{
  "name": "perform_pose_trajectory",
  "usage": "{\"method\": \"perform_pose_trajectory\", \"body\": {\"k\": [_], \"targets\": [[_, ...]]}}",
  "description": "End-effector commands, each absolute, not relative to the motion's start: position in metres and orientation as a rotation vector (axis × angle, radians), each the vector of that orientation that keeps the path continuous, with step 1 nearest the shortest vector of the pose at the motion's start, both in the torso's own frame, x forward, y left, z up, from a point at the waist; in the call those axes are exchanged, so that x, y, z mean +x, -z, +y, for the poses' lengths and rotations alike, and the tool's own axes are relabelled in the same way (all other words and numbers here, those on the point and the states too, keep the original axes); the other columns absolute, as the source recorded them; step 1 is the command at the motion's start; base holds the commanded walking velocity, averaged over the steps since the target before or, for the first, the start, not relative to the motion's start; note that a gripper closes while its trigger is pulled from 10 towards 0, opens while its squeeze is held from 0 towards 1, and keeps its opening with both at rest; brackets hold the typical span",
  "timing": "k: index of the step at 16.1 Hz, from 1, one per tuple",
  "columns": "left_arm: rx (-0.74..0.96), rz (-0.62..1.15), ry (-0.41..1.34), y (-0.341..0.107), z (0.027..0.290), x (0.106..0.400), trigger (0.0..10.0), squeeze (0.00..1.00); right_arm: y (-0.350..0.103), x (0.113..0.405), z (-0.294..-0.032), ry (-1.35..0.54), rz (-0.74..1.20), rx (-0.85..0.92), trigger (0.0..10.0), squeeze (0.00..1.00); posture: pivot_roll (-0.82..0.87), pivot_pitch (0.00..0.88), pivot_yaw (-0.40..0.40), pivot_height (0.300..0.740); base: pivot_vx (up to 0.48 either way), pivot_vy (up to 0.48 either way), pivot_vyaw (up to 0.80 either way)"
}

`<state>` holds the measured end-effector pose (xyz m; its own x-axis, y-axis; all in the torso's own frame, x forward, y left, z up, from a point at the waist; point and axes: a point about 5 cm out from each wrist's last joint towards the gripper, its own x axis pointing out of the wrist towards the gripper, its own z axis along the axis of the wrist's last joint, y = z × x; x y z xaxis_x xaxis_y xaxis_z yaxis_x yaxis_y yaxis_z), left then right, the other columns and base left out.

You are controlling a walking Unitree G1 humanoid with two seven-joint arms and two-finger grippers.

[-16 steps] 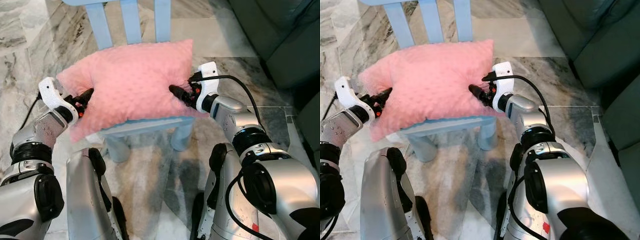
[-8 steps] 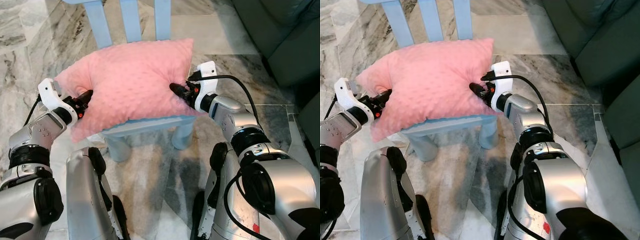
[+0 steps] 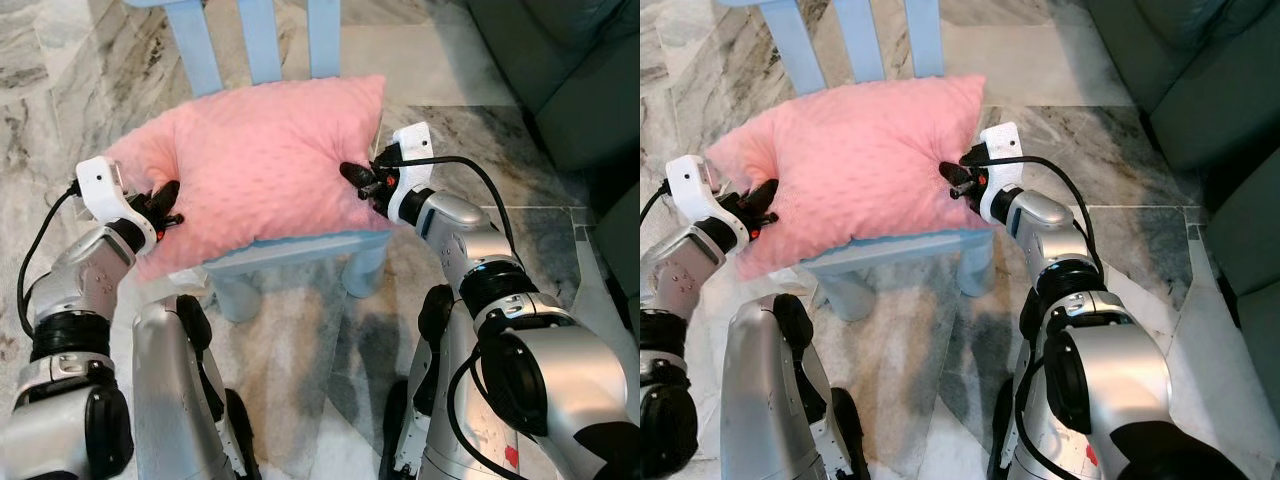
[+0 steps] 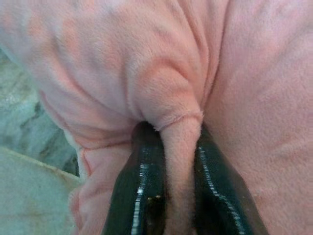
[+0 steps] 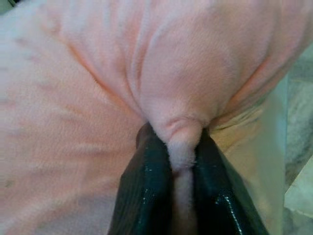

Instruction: Move the pillow to the sofa

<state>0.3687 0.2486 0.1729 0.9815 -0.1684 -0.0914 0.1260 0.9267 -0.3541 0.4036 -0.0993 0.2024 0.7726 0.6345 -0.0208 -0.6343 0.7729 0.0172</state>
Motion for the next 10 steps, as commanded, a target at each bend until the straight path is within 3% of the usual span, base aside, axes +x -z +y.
{"method": "perform_pose_trajectory", "body": {"k": [1, 8, 10], "targets": [[-0.351, 0.166, 0.153, -0.159, 0.243, 0.364, 0.0, 0.00, -0.197, 0.399, -0.091, -0.745, 0.032, -0.013, 0.0, 0.00, 0.08, 0.266, 0.017, 0.365, 0.000, 0.000, 0.00], [-0.214, 0.013, 0.029, -0.148, 0.233, 0.350, 0.0, 0.00, -0.194, 0.385, -0.107, -0.631, -0.131, 0.014, 0.0, 0.00, 0.06, 0.006, 0.029, 0.365, 0.000, 0.000, 0.00], [-0.183, 0.028, 0.032, -0.133, 0.222, 0.342, 0.0, 0.00, -0.177, 0.376, -0.115, -0.553, -0.131, 0.043, 0.0, 0.00, 0.05, 0.000, 0.036, 0.365, 0.000, 0.000, 0.00]]}}
